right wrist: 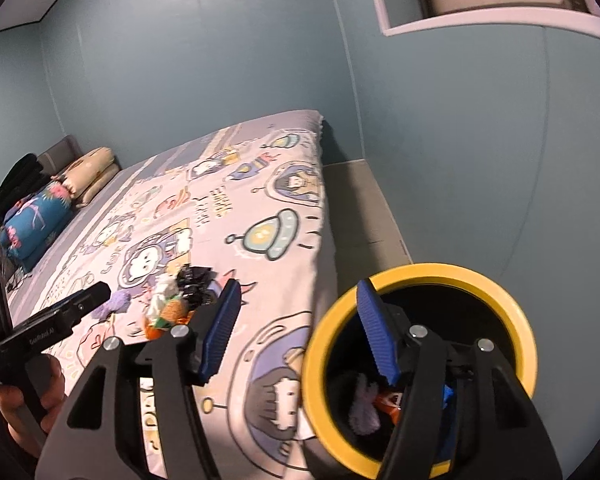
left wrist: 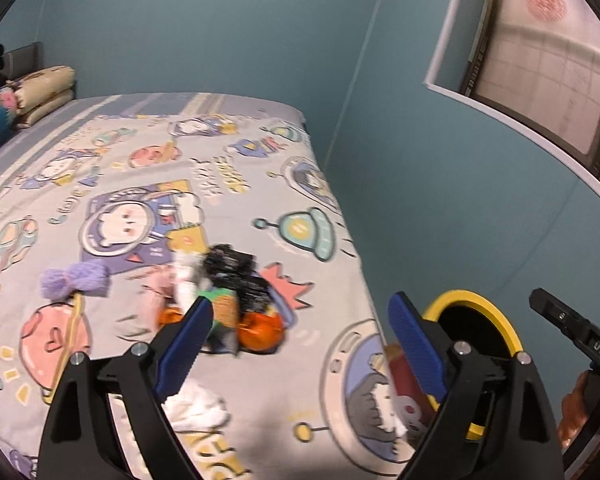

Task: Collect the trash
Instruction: 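Move both tools back over the trash pile on the bed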

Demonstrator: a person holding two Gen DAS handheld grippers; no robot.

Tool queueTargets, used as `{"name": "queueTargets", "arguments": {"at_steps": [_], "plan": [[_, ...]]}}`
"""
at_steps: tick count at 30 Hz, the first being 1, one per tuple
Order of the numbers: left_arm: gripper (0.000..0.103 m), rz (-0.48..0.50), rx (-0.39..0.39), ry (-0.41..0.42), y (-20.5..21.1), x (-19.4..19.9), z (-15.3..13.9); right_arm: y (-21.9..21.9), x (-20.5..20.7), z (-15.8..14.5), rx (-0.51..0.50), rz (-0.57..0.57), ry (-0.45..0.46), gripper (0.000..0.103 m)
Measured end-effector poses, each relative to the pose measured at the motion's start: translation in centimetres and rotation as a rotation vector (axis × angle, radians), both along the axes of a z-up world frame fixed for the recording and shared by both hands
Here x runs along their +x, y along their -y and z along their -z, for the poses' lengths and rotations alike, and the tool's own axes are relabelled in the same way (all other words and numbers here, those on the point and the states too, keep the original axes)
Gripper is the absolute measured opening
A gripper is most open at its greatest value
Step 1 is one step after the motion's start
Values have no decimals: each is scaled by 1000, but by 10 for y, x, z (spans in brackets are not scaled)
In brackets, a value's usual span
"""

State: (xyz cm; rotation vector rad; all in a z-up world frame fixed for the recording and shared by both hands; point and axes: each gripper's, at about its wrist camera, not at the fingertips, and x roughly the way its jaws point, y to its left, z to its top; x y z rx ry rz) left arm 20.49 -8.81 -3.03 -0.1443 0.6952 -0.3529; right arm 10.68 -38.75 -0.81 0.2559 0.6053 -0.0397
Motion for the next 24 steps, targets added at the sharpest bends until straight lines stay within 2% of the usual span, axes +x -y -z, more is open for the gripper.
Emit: {"name": "queueTargets", "arguments": {"at_steps": [10, 24], "plan": [[92, -142, 7, 6, -72, 17, 5, -63, 24, 1, -24, -98, -6, 62], [92, -284, 23, -48, -149, 51, 44, -130, 67, 30, -45, -208, -76, 62]]}}
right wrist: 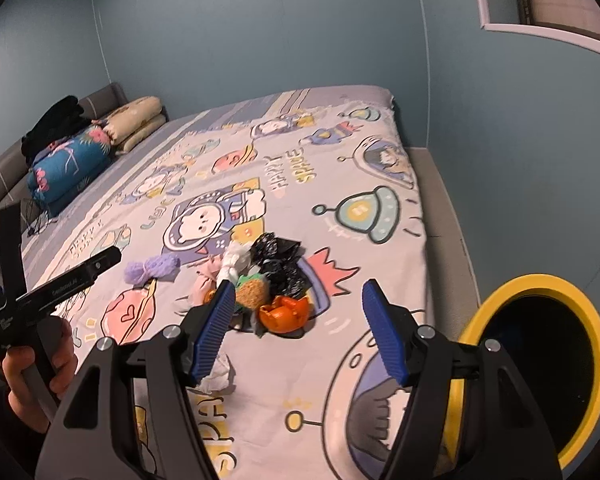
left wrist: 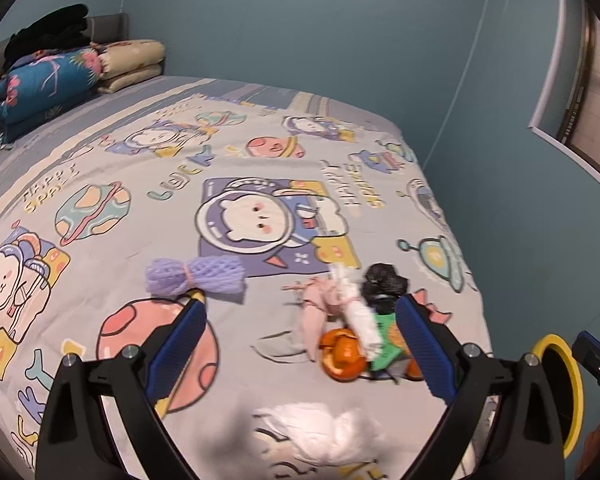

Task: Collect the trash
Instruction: 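Move both tools back over the trash pile on the bed, then close the left tool on lavender netting while the right tool grips the orange peel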

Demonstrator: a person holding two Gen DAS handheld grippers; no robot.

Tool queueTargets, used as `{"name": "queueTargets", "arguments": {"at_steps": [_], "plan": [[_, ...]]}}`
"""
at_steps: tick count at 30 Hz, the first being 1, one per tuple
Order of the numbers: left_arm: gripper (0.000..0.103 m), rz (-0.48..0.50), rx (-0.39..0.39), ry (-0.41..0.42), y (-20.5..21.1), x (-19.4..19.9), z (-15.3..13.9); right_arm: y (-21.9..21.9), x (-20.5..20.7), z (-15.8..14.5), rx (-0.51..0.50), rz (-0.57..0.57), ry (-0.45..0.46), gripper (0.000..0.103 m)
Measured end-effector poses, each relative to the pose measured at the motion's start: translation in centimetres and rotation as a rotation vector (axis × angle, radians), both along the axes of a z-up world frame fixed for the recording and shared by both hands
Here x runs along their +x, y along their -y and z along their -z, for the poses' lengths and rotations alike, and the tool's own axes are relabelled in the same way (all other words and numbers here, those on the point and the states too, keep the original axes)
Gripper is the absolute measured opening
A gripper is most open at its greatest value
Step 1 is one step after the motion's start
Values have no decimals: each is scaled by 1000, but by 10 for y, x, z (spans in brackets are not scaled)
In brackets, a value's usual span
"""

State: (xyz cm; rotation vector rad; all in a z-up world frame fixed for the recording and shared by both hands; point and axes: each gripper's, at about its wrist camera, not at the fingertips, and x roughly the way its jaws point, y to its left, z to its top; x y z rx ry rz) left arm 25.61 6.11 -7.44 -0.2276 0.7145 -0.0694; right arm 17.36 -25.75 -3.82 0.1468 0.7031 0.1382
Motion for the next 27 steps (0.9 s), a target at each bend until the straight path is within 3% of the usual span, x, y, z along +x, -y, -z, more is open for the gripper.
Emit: {"name": "queueTargets", "arguments": {"at_steps": [14, 27], "plan": [[92, -115, 22, -60, -50, 36, 53, -37, 39, 55, -42, -52, -91, 62], [92, -203, 12, -129, -83, 67, 93, -44, 74, 110, -78, -34, -190, 62]]}}
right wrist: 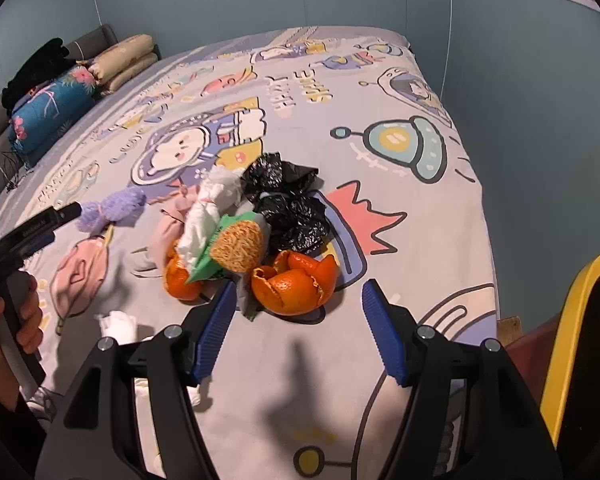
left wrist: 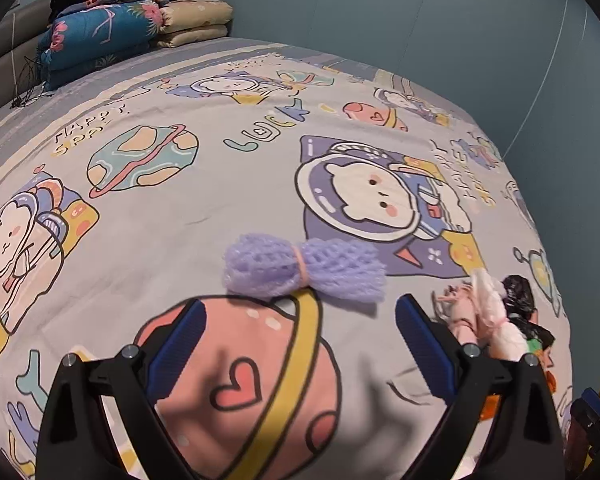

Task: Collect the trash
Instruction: 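Close the left tool on lavender netting while the right tool grips the orange peel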

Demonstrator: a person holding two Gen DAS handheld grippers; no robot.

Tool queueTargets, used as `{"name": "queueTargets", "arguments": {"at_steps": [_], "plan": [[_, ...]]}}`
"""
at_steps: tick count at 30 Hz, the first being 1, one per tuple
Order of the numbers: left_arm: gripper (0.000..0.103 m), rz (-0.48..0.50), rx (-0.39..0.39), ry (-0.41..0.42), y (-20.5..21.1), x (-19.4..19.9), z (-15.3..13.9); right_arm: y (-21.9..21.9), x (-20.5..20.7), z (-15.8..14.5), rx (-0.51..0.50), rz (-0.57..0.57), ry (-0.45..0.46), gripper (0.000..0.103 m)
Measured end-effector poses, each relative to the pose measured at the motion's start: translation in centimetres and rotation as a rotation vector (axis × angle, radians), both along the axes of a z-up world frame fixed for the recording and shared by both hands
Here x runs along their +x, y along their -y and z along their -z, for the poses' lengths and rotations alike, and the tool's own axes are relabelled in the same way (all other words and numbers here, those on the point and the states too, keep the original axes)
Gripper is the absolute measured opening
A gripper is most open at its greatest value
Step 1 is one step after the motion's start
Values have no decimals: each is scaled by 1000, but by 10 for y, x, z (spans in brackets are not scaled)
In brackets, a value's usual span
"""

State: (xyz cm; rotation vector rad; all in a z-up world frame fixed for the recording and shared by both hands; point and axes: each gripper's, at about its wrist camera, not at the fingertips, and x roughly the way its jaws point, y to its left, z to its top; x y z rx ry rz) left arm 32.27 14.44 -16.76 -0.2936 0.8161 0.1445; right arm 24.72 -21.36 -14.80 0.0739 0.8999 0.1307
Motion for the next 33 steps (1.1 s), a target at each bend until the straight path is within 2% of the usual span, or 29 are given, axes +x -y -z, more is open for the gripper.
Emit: {"name": "queueTargets", "arguments": {"at_steps": [7, 20, 23, 29, 31, 33], "plan": [[92, -12, -18, -31, -7, 14, 12, 0, 14, 14, -5, 11, -26, 62], [92, -6, 3, -79, -6, 40, 31, -3, 35, 26, -32, 21, -42, 60], [92, 2, 28, -84, -4, 47, 34, -3, 39, 29, -39, 21, -46, 60], [74, 14, 49, -137, -1, 63, 50, -4, 42, 37, -73, 19, -57, 59], [67, 18, 61, -148, 1, 66, 53, -6, 43, 41, -79, 10, -69, 52], [58, 26, 70, -149, 4, 67, 53, -10, 43, 43, -93, -3, -71, 50]]}}
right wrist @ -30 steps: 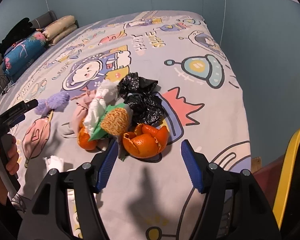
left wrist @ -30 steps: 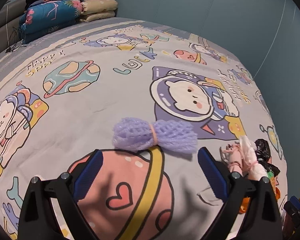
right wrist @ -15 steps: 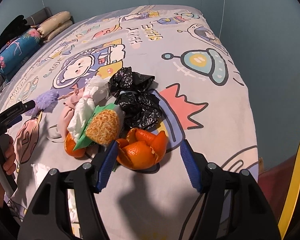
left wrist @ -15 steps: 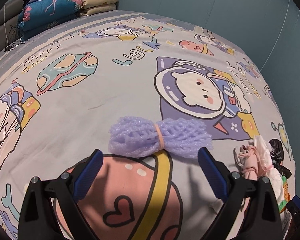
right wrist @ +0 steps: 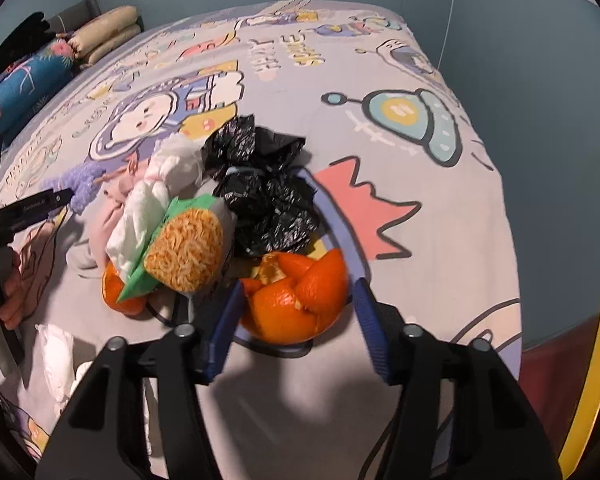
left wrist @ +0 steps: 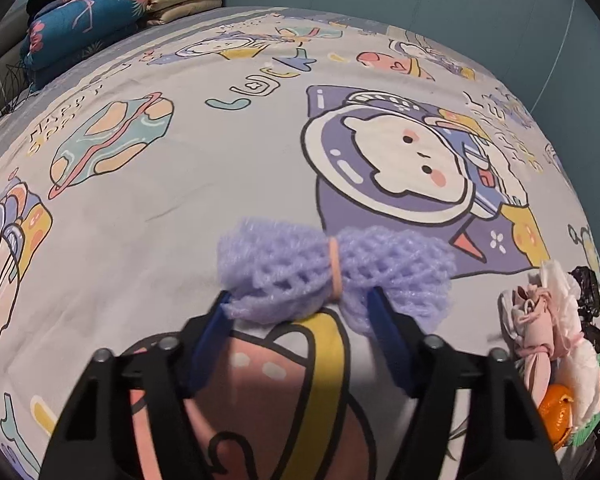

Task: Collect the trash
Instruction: 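Close the left tool on lavender netting while the right tool grips the orange peel, then carry the lavender netting and orange peel over the yellow-rimmed bin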

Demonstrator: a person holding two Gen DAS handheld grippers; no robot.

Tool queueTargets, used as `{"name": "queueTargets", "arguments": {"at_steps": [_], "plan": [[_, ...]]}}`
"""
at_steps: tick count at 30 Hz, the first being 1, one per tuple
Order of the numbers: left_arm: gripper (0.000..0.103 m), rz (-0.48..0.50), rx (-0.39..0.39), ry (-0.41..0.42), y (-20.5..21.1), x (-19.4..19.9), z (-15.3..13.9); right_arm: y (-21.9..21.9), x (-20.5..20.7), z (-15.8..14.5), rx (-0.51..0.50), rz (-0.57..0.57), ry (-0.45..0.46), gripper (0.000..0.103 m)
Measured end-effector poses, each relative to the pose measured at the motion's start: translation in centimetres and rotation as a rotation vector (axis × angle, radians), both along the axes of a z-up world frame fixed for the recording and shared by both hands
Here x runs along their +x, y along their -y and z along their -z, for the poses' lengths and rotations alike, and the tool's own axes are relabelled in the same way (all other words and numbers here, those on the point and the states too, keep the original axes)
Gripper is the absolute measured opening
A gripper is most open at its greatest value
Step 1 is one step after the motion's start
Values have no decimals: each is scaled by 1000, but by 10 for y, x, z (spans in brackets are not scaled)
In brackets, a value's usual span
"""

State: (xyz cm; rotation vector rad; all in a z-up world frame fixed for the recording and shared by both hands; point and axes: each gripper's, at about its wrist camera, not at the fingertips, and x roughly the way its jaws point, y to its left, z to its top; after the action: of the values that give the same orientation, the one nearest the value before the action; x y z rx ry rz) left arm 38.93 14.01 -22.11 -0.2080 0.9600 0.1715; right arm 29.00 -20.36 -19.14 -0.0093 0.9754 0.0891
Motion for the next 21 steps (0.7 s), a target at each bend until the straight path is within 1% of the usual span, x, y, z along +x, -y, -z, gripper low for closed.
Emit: {"name": "queueTargets", "arguments": {"at_steps": [5, 7, 10, 14, 16, 17, 21], "plan": [[39, 31, 36, 9, 11, -1, -1, -4, 0, -1, -26, -10, 21, 44], [27, 44, 50, 14, 15, -3, -3, -5, -2, -2, -30, -12, 29, 42], [15, 53, 62, 17, 19, -4, -5, -7, -3, -3, -39, -14, 37, 40], [10, 44, 77, 27, 22, -8, -6, -11, -6, -3, -61, -20, 50, 37], [8, 52, 85, 34, 23, -10, -7, -10, -7, -5, -57, -18, 55, 34], [7, 54, 83, 37, 23, -11, -8, -10, -8, -6, -52, -16, 58, 32], [6, 60, 61, 54, 19, -15, -15, -11, -11, -9, -43, -25, 66, 31]]}}
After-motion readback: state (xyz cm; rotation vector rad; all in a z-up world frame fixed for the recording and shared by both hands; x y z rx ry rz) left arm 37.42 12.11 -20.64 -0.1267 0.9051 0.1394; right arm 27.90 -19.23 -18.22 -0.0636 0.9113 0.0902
